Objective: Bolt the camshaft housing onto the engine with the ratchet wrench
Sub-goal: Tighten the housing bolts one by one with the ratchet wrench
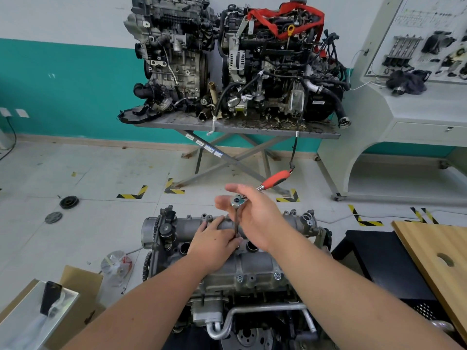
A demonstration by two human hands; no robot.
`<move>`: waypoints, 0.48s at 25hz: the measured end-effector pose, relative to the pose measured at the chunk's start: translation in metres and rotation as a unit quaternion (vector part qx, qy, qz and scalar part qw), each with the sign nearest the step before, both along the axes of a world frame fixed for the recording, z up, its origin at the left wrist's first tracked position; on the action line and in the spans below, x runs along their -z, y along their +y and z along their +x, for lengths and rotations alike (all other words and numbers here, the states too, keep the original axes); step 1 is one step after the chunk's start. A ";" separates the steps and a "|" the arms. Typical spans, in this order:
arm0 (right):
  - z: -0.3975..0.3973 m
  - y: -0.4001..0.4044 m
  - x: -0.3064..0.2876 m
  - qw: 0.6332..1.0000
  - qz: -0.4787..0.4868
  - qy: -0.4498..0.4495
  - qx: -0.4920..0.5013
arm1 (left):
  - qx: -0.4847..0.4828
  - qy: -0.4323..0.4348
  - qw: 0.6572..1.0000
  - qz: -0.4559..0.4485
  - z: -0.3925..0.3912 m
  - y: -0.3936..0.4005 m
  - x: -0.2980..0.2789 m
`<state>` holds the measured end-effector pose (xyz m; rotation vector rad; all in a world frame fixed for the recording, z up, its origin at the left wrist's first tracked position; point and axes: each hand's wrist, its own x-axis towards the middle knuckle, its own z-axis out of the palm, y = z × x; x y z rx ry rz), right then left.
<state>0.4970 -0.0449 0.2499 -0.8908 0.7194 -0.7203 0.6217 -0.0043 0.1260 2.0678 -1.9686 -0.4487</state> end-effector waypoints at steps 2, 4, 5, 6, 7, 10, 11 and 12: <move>0.001 0.006 0.012 0.993 -0.100 0.049 0.025 | 0.001 -0.007 1.000 0.002 0.000 0.000 0.002; 0.004 0.013 0.019 0.977 -0.189 0.069 0.067 | -0.003 -0.002 1.000 -0.005 0.000 0.000 0.000; 0.005 0.016 0.021 0.957 -0.263 0.090 0.087 | -0.002 -0.002 1.000 -0.009 0.000 0.001 -0.001; 0.006 0.018 0.024 0.919 -0.360 0.116 0.109 | 0.001 -0.007 1.000 -0.008 0.001 0.001 -0.001; 0.007 0.018 0.028 0.863 -0.468 0.139 0.131 | 0.002 -0.019 1.000 -0.004 0.000 0.002 -0.002; 0.012 0.010 0.031 0.624 -0.730 0.236 0.149 | -0.060 0.077 0.995 0.005 -0.005 0.005 0.000; 0.011 0.007 0.026 0.565 -0.769 0.266 0.136 | -0.076 0.115 0.990 0.013 -0.006 0.003 -0.003; 0.010 0.003 0.019 0.510 -0.798 0.300 0.114 | -0.071 0.121 0.990 0.002 -0.006 0.005 -0.005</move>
